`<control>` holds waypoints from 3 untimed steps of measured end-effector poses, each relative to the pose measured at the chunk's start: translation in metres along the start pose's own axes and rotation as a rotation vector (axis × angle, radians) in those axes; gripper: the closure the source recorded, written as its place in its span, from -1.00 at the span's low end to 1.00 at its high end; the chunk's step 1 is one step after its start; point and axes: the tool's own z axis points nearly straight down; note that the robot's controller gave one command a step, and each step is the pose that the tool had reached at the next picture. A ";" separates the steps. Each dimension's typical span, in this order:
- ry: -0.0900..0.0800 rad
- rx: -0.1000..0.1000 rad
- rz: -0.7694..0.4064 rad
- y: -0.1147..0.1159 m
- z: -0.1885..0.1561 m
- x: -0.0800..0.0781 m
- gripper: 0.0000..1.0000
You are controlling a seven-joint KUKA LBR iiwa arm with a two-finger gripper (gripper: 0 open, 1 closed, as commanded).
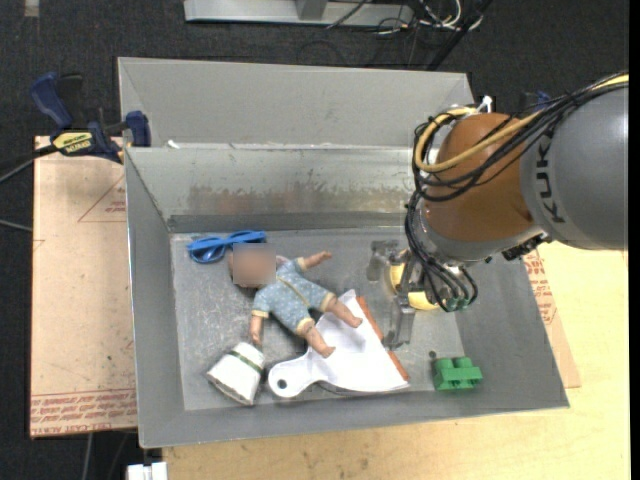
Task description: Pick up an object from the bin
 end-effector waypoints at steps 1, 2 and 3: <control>-0.008 0.000 0.000 0.000 -0.004 -0.002 -1.00; -0.011 0.000 -0.003 -0.012 0.045 -0.005 -1.00; -0.002 0.001 0.084 0.034 0.049 -0.001 -1.00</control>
Offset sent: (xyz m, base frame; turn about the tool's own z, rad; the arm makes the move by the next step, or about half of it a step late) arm 0.0019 -0.0207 -0.0774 -0.0045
